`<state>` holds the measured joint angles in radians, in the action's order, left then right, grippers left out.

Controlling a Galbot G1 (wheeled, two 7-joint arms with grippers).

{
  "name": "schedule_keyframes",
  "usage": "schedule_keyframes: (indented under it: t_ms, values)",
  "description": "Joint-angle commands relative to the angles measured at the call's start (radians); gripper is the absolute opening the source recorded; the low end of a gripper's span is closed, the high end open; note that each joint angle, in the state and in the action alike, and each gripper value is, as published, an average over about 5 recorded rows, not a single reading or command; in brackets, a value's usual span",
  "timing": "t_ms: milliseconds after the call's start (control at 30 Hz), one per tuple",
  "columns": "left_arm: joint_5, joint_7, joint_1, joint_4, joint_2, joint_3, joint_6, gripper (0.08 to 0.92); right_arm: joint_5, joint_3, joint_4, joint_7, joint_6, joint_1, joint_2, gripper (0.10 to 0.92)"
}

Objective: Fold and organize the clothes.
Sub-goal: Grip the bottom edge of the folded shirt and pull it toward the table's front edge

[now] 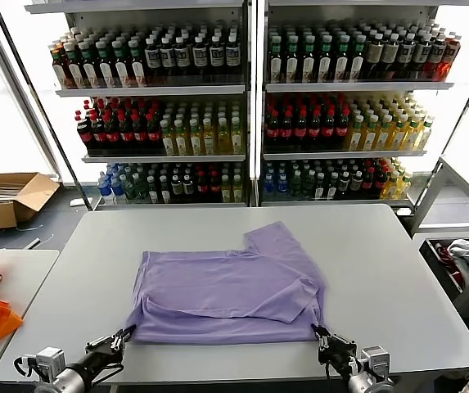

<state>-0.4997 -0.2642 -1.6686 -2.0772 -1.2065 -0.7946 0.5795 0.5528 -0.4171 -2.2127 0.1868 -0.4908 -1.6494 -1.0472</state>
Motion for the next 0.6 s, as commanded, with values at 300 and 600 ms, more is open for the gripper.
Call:
schedule_keyframes:
  t_ms: [300,600]
  values:
    - [0.015,0.012,-0.182,-0.199,-0.019,-0.103,0.0,0.216,-0.02,-0.142,-0.101,-0.05,0.049,-0.041,-0.035,0.354]
    - [-0.08,0.011,-0.048,-0.163,0.121,-0.188,-0.001,0.476,0.07,-0.252,-0.047,-0.174,0.027,0.148,0.08,0.614]
